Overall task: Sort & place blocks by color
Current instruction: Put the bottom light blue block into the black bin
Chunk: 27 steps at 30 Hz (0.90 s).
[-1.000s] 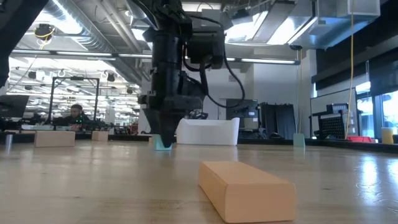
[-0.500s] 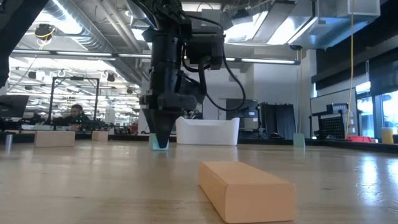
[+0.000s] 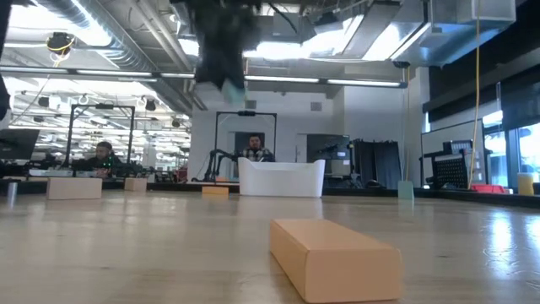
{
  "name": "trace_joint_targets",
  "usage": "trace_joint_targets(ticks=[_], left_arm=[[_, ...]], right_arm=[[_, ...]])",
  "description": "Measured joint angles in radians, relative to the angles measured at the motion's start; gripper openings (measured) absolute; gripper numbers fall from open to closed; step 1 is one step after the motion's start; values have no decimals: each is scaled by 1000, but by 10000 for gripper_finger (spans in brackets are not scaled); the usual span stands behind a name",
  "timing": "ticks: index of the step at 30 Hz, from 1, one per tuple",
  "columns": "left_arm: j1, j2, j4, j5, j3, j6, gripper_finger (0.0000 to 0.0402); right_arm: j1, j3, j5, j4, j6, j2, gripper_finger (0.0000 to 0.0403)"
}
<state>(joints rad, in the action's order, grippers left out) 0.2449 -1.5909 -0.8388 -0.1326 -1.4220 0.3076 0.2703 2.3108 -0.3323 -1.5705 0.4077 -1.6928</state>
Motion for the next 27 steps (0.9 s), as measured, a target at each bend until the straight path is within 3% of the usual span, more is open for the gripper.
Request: trace_joint_targets(ticks=[5,10,18,27], left_arm=[[79,126,124,-249,-1,-14,125],[118,170,245,-480,-3,0,125],[114,171,249,-548,-2,-4,124],[107,171,250,-493,-2,-31,124]], right_arm=[[-25,-49,9,69,154,-20,183],[-68,-164,105,241,310,-22,183],[-111,-344,168,573,414,-23,183],[-143,-419,166,708,462,-22,183]])
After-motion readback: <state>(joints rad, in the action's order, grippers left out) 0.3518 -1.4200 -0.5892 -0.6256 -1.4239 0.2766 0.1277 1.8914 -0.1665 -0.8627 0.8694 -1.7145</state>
